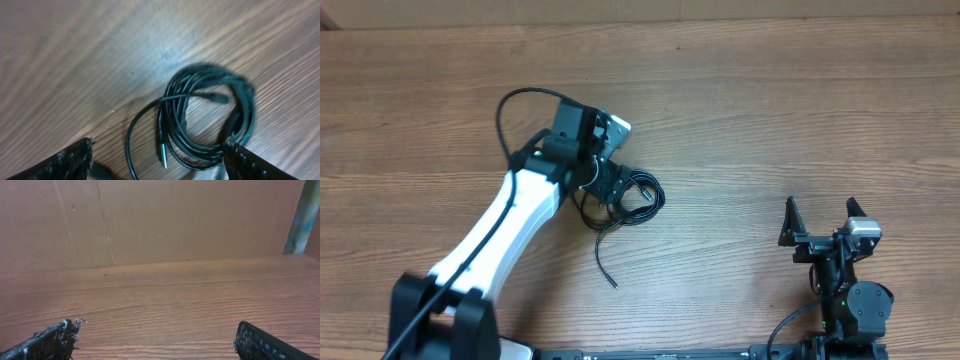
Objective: Untangle cables
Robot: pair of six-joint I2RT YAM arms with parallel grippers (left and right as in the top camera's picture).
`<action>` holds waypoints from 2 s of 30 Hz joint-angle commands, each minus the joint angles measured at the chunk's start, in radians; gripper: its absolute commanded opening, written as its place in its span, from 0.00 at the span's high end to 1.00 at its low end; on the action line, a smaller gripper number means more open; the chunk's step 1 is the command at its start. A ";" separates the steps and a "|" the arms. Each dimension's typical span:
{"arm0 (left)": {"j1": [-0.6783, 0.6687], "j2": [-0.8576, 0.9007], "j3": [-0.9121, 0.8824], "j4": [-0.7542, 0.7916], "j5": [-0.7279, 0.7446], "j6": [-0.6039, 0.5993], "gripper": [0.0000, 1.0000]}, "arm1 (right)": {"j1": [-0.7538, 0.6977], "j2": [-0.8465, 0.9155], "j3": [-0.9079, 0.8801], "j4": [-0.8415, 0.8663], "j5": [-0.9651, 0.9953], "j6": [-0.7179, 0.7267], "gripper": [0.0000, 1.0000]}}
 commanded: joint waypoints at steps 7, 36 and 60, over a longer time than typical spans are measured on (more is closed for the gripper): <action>-0.002 0.176 0.015 0.077 -0.007 0.404 0.11 | -0.003 -0.012 -0.011 0.007 0.005 -0.005 0.00; 0.026 0.277 0.016 0.233 -0.073 0.470 0.96 | -0.003 -0.012 -0.011 0.007 0.005 -0.005 0.00; 0.026 0.100 0.016 -0.068 -0.309 -0.955 0.49 | -0.003 -0.012 -0.011 0.007 0.005 -0.005 0.00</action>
